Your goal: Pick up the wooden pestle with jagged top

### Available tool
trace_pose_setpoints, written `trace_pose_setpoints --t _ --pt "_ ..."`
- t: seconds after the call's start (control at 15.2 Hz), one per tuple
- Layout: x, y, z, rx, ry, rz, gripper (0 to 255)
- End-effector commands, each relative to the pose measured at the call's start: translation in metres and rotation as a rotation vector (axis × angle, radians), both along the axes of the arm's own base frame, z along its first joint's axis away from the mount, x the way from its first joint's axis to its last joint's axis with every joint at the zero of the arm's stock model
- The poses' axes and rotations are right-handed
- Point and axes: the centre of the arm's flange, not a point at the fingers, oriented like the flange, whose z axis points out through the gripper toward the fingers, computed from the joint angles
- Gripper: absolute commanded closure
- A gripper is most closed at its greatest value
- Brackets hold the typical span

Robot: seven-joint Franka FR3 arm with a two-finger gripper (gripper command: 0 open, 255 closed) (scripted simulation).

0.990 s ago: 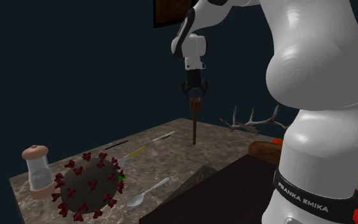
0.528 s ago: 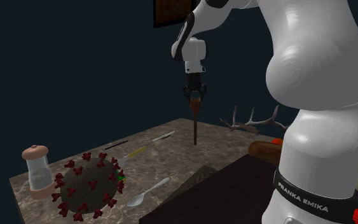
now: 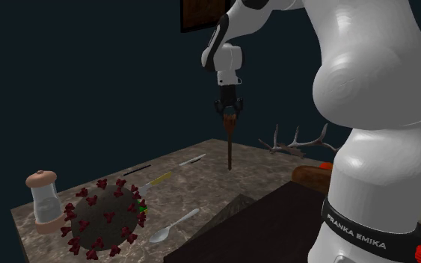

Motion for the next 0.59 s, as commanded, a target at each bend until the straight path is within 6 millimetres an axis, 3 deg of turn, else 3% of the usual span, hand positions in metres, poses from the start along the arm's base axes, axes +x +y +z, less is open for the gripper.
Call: trace_pose_setpoints --t 0.0,0.53 --pt "0.0 0.0 0.007 0.0 0.001 -0.001 255" --pt "0.0 0.0 0.05 0.0 0.001 -0.001 255"
